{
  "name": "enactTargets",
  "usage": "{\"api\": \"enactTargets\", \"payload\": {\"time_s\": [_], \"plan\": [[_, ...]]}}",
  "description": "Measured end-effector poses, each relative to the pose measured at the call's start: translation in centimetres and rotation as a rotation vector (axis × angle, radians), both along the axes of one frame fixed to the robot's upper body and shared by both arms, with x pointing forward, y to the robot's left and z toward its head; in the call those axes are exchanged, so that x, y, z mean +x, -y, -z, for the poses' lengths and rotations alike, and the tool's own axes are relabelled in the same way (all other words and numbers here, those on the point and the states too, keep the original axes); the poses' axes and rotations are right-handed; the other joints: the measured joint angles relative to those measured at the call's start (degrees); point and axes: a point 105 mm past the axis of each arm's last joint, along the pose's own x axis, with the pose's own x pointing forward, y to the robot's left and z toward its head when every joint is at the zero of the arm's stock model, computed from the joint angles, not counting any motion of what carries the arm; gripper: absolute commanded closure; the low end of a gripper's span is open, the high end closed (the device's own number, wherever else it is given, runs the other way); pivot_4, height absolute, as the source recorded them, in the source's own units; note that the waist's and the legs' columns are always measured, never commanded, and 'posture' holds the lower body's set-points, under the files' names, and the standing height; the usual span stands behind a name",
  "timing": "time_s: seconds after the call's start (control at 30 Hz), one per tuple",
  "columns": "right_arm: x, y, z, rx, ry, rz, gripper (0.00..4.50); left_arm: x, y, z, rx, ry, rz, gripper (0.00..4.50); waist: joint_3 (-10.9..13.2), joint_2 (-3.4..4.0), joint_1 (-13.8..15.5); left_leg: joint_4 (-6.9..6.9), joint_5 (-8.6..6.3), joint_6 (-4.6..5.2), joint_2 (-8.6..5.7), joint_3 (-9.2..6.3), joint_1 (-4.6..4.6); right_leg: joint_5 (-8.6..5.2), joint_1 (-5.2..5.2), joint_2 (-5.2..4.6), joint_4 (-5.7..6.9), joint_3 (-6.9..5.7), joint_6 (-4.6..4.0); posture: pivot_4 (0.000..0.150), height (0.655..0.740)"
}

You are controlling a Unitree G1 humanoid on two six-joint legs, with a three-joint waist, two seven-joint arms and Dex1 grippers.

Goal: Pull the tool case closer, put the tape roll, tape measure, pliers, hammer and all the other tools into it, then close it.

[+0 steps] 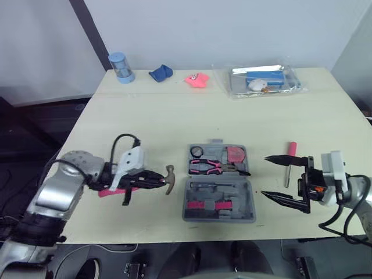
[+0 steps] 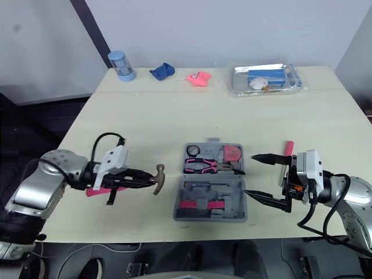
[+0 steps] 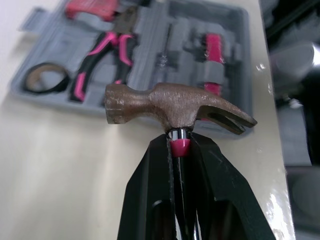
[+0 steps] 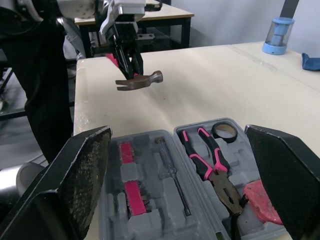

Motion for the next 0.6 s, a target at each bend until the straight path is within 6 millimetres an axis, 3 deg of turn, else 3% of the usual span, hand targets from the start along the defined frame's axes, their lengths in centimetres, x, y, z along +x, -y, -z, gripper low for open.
{"api": "enactTargets", "payload": {"time_s": [0.17, 0.23, 0.3, 0.6], "plan": [[-0.1, 0.3, 0.2, -0.007, 0.002, 0.015, 0.00, 0.5, 3.7, -0.6, 0.029, 0.006, 0.076, 4.49, 0.1, -0.07, 0.0, 0.02, 0.00, 0.00, -0.05, -0.01, -0.04, 0.00, 0.00, 0.07, 0.01, -0.02, 0.01, 0.150, 0.7400], [-0.4, 0.9, 0.7, -0.014, -0.010, 0.036, 0.00, 0.1, 6.6, -0.3, 0.043, -0.023, 0.137, 4.49, 0.1, -0.10, 0.1, 0.06, 0.00, 0.01, -0.10, -0.02, -0.07, 0.00, 0.01, 0.07, 0.00, -0.02, 0.02, 0.150, 0.7400], [-0.7, 1.3, 1.0, -0.025, -0.023, 0.044, 0.00, -0.1, 8.2, 0.2, 0.050, -0.052, 0.165, 4.49, 0.1, -0.11, 0.0, 0.06, 0.00, 0.02, -0.11, -0.01, -0.06, 0.00, 0.00, 0.08, 0.01, 0.02, 0.02, 0.150, 0.7400], [-1.6, 4.2, 2.2, -0.151, -0.040, 0.072, 0.00, 0.5, 12.7, 2.4, 0.122, -0.036, 0.224, 4.49, 0.1, -0.17, 0.3, 0.19, 0.01, 0.02, -0.13, 0.00, -0.02, 0.00, 0.08, 0.10, 0.08, -0.01, 0.03, 0.150, 0.7400]]}}
